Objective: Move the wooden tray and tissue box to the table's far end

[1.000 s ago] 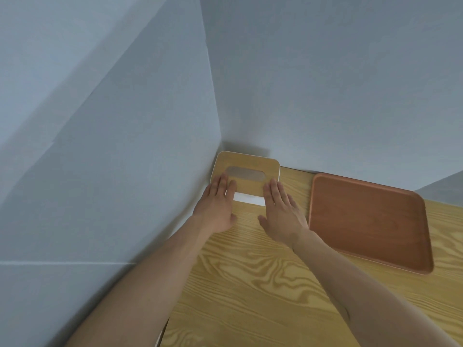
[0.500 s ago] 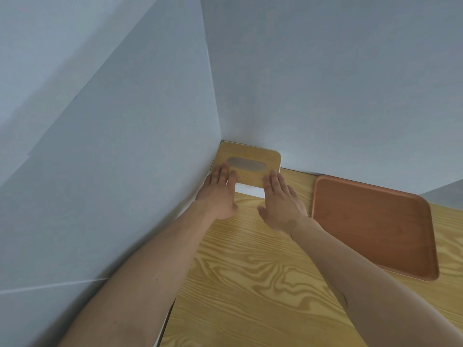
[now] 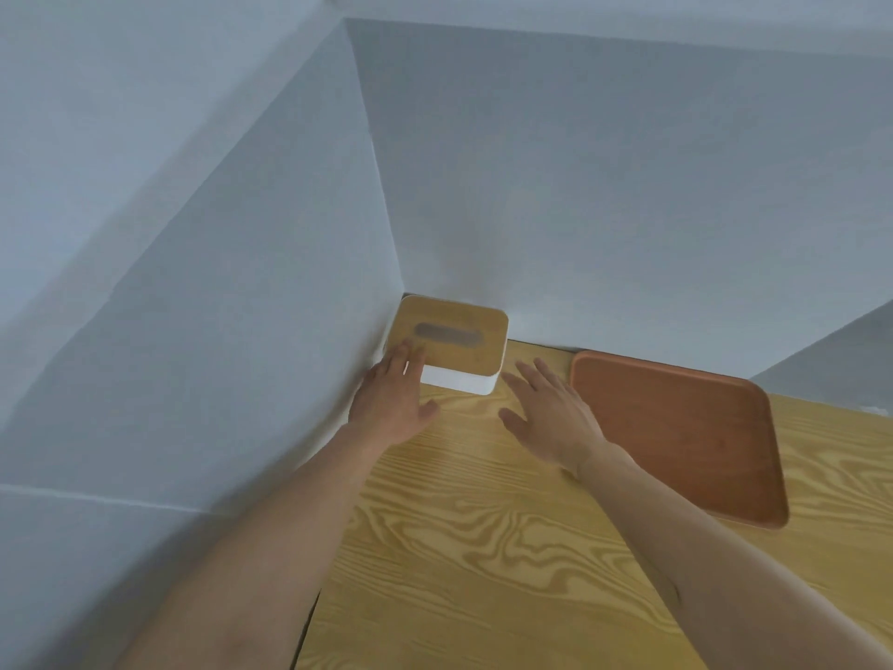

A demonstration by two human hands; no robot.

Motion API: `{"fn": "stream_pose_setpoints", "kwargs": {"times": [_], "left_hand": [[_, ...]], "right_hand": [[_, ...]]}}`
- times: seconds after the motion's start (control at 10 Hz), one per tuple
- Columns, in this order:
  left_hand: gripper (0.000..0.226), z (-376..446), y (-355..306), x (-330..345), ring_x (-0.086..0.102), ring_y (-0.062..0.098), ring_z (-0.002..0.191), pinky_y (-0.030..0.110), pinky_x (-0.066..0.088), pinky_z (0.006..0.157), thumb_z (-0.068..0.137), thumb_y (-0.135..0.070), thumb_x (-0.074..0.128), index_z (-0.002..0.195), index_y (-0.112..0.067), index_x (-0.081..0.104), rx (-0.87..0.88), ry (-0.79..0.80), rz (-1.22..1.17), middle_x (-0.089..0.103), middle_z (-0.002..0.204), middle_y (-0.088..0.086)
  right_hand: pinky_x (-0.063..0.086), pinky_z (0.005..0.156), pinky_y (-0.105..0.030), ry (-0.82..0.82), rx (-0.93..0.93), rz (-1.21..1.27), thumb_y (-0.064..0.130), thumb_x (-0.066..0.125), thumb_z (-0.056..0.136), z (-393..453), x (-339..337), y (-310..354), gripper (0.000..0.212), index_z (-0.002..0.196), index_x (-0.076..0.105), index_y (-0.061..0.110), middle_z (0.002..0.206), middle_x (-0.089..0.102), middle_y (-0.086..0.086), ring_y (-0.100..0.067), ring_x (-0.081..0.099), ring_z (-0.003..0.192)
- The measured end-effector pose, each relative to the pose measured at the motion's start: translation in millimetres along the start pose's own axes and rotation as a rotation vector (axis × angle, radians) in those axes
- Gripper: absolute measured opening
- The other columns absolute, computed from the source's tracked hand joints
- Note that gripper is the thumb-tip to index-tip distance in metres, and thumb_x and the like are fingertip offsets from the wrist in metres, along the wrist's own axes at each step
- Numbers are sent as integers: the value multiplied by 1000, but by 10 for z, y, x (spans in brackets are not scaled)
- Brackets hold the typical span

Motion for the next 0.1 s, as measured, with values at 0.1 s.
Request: {"fn": "stream_pose_setpoints", "kwargs": {"times": [0.1], "left_hand": [[75, -150, -74, 20, 21, 25, 148, 42, 27, 116, 92, -49, 52, 154, -17, 23, -6, 5, -84, 21, 163, 8]], "right_hand": [[23, 117, -45, 15, 16, 11, 47, 43, 102, -207, -13, -124, 52, 148, 44, 23, 161, 34, -2, -25, 19, 151]]}}
Point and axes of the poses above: each hand's wrist, its own z-axis towards the middle knuckle, its own x-axis out of the palm, y = z × x, the point moved 10 cm from there along z, towards the middle knuckle
